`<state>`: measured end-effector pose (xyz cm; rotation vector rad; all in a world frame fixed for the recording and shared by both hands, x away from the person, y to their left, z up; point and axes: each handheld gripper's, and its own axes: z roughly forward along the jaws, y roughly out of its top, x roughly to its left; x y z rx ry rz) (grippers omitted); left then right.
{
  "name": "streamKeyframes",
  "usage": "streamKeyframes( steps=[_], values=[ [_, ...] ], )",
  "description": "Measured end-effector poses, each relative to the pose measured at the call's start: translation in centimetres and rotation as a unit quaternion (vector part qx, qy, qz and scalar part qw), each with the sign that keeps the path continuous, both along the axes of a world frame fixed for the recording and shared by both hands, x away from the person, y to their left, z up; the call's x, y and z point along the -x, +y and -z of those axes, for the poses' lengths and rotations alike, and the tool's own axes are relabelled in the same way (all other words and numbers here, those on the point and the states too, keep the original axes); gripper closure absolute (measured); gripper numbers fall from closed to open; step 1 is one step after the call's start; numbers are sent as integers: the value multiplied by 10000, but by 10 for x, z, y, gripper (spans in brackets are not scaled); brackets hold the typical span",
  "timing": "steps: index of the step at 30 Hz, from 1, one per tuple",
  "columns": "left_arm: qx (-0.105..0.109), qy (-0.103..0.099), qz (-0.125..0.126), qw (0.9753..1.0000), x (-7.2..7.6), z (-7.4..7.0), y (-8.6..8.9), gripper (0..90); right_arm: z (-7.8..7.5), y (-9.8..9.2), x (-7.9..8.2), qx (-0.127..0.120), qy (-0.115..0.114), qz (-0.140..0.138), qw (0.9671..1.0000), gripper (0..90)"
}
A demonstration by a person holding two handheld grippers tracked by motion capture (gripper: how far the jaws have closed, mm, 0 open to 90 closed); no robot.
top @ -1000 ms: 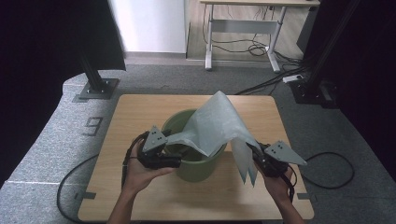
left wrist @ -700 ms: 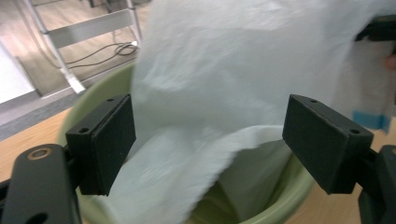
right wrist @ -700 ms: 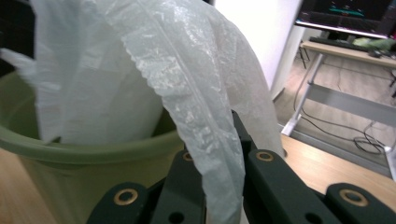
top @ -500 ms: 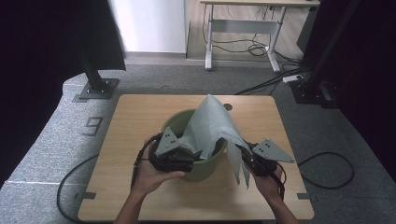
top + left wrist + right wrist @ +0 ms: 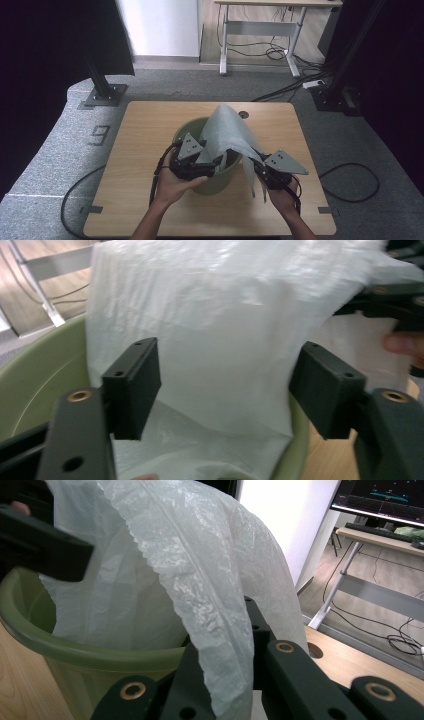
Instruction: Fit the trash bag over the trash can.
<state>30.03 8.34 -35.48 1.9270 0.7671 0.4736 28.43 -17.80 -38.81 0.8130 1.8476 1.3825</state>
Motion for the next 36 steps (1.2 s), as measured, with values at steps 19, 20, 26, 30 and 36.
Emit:
streamKeyframes(
  steps=[19, 20, 26, 30, 36],
  values=[
    [366, 261, 39, 9990, -17, 2, 29, 897, 1, 6, 4, -99, -2, -418, 9991, 766],
    [368, 275, 8, 9989, -17, 2, 31, 897, 0, 6, 7, -155, -34, -480, 9987, 680],
    [408, 259, -376, 9981, -22, 1, 50, 898, -15, -3, 31, -500, -198, -881, 9947, 462],
    [379, 295, -560, 9973, -25, 2, 63, 898, -25, -20, 35, -833, -73, -1062, 9908, 441],
    [320, 352, -678, 9966, -29, 7, 71, 898, -23, -47, 22, -1220, 260, -1012, 9870, 435]
  ],
)
